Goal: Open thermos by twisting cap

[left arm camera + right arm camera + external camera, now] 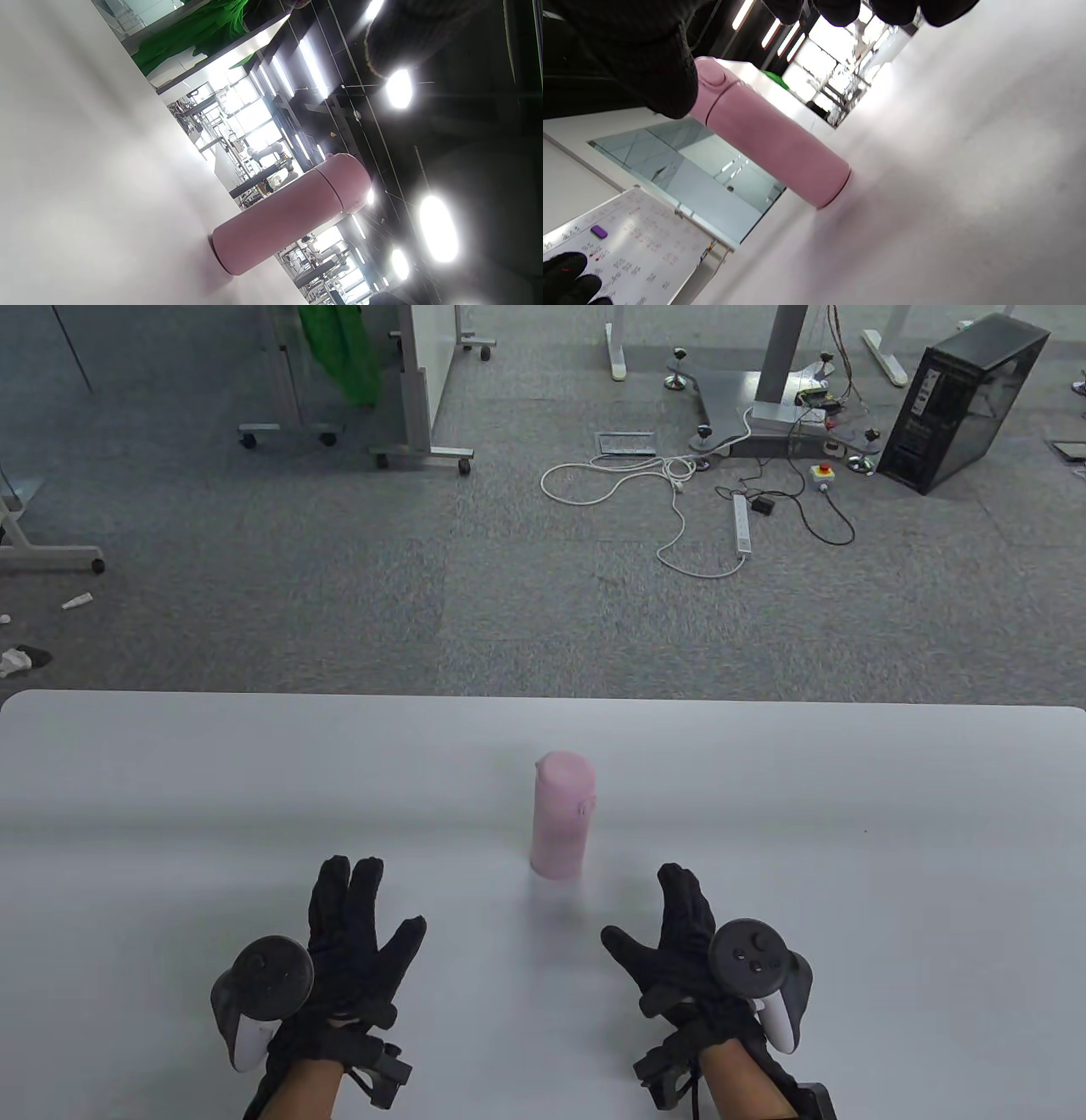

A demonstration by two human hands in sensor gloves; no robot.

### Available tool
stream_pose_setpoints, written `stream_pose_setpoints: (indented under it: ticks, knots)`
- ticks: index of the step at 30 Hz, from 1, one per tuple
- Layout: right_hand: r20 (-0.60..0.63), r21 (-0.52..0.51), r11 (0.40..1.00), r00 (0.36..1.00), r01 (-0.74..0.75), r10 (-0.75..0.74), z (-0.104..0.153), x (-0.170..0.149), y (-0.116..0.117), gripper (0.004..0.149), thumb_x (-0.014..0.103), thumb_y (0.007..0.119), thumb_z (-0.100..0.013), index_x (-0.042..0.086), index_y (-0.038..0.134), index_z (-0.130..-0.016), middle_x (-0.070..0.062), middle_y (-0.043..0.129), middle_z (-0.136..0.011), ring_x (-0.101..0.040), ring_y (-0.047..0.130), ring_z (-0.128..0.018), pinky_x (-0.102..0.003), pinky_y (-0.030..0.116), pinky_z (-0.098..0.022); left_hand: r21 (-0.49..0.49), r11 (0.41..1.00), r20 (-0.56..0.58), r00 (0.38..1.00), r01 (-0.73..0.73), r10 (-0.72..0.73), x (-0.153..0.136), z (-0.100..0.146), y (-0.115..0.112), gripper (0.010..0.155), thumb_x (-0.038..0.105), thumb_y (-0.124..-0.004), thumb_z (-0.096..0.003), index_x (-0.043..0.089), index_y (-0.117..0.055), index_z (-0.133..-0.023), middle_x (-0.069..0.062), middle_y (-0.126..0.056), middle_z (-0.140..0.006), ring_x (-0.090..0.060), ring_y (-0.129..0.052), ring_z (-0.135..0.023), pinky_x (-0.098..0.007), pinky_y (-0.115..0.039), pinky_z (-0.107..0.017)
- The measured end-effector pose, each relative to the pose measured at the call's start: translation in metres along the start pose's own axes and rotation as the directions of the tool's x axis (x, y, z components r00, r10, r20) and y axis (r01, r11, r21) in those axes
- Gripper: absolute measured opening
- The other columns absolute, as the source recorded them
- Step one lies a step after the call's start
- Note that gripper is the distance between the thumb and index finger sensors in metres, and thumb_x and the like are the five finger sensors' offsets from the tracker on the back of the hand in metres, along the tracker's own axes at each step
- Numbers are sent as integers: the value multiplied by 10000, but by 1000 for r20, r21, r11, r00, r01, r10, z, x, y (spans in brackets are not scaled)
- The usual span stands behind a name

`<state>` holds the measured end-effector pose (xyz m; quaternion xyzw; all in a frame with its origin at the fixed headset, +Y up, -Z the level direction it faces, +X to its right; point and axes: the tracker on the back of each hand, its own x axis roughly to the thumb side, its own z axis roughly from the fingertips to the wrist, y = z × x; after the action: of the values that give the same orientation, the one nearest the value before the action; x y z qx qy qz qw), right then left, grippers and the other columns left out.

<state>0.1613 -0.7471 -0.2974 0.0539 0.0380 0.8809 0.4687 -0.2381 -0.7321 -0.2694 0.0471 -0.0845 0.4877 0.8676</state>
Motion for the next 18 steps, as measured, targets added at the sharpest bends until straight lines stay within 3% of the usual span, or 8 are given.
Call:
stream_pose_setpoints:
  ticks: [6,18]
  knots:
    - [-30,53,998,999,29,-28,-33,8,6,1185,586,895,-516,69,10,-1110,-294,59,-1159,-638,157,-1001,-747,287,-716,-27,1000,9,1000,-4,4,2,-2,-3,851,606,-770,-569,294,-298,-1205,-147,-47,-1215,-451,-84,-1129,-746,-223,-723]
    - [-51,35,994,993,108,-106,-87,13,23,1223,565,924,-514,83,-54,-1068,-272,35,-1145,-610,142,-1006,-741,257,-717,3,999,13,999,-49,49,1,-1,5,851,605,-771,-569,292,-301,-1206,-149,-55,-1217,-451,-90,-1131,-745,-228,-724]
